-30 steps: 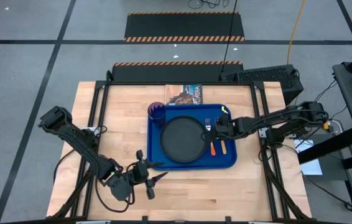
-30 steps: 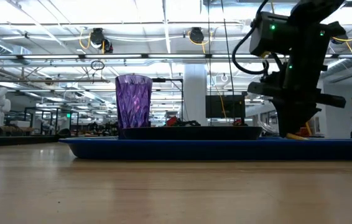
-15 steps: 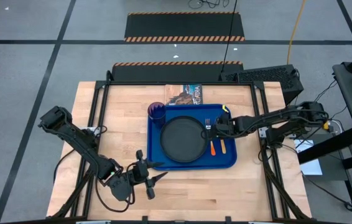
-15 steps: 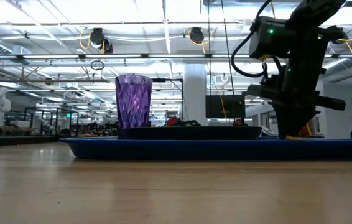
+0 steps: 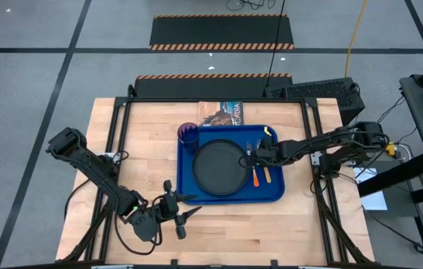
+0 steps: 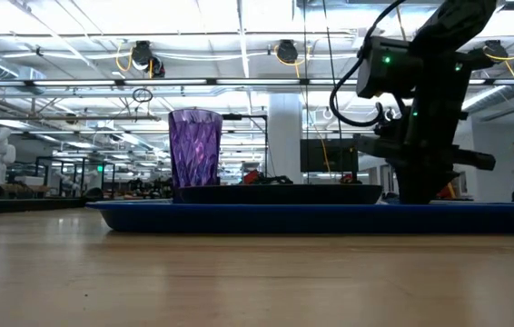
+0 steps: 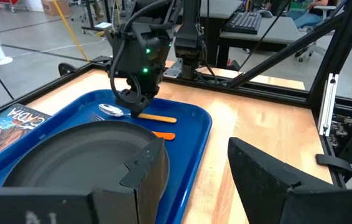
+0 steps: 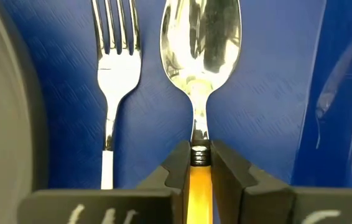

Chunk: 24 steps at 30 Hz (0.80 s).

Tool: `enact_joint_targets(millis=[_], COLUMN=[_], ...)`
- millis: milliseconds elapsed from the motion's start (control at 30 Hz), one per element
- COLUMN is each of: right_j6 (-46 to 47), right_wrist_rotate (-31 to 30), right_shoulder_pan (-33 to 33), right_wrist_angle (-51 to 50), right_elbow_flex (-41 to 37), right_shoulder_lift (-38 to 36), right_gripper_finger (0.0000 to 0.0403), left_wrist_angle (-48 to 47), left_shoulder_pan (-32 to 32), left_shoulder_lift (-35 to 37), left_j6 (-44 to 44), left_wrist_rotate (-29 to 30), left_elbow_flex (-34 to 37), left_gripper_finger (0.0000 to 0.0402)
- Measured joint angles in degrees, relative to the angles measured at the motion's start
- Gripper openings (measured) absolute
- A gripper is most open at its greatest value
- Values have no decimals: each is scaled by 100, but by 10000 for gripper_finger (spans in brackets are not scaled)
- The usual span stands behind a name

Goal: Pick and place plate/cup/fork/spoon on tray
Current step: Put the yellow spoon on the blue serving tray to the right of the orange fork

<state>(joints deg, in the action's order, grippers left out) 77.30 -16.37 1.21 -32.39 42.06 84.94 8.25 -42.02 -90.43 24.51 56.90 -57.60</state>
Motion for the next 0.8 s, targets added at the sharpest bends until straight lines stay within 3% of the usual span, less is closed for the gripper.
enact_joint_targets(millis=[467, 800], right_j6=[-504, -1560], right_wrist_rotate=[-3, -319], right_shoulder_pan=[-220, -358], right_wrist_angle=[403, 195], right_elbow_flex=[0, 0], right_shoulder_lift=[-57, -820], right_gripper_finger=[98, 103], left_wrist_angle=[-436, -694], left_shoulder_pan=[70, 95], left_shoulder_lift=[-1, -1], left_j6=[-37, -324], left_wrist_rotate=[0, 6], left_elbow_flex=[0, 0], left_gripper_finger=[182, 182])
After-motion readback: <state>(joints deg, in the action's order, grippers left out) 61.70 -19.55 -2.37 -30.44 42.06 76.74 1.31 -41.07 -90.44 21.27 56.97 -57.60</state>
